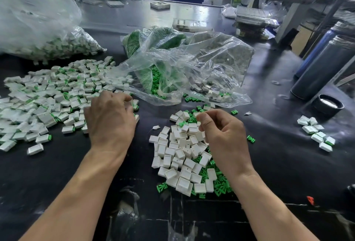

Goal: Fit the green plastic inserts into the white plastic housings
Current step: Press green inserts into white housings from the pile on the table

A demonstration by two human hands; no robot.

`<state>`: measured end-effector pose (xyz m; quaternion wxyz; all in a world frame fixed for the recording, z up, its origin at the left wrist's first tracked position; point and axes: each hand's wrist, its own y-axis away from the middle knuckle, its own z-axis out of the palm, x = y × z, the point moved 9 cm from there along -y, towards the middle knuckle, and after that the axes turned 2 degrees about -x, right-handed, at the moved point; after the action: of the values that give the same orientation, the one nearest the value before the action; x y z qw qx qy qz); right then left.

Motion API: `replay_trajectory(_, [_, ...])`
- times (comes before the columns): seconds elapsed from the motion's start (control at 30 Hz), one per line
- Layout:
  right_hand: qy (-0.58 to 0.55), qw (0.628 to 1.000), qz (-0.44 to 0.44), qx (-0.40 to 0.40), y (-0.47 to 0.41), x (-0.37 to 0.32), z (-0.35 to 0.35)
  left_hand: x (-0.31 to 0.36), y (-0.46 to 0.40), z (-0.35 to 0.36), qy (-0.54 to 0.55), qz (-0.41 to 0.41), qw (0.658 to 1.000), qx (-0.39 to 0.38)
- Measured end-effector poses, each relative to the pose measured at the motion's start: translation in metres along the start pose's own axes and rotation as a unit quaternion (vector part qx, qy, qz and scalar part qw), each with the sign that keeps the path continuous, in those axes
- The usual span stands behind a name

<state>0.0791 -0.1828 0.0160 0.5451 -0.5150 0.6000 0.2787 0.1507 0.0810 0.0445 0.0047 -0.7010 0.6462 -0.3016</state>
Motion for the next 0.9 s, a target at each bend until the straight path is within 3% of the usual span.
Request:
replay_trajectory(0.1, [0.006,1.000,0.012,0.023,-0.002,0.003,-0.007,-0.001,-0.001,-0.001,0.013,-0.003,1.000,0.003])
replay_trajectory(0.3, [0.119,0.990,0.035,0.071,-0.014,0.008,-0.037,0.037,0.017,0.018,0.135,0.106,0.983,-0.066])
replay_trajectory(0.57, [0.305,0.945,0.113,0.035,-0.025,0.023,-0.056,0.070,0.036,0.060,0.075,0.228,0.950,-0.198])
replay_trajectory(0.73, [0.349,0.928,0.128,0.011,-0.027,0.026,-0.058,0.067,0.036,0.059,0.088,0.217,0.955,-0.180])
replay_trajectory(0.9, [0.382,0.921,0.081,-0.013,-0.032,0.024,-0.045,0.063,0.032,0.057,0.099,0.185,0.963,-0.171])
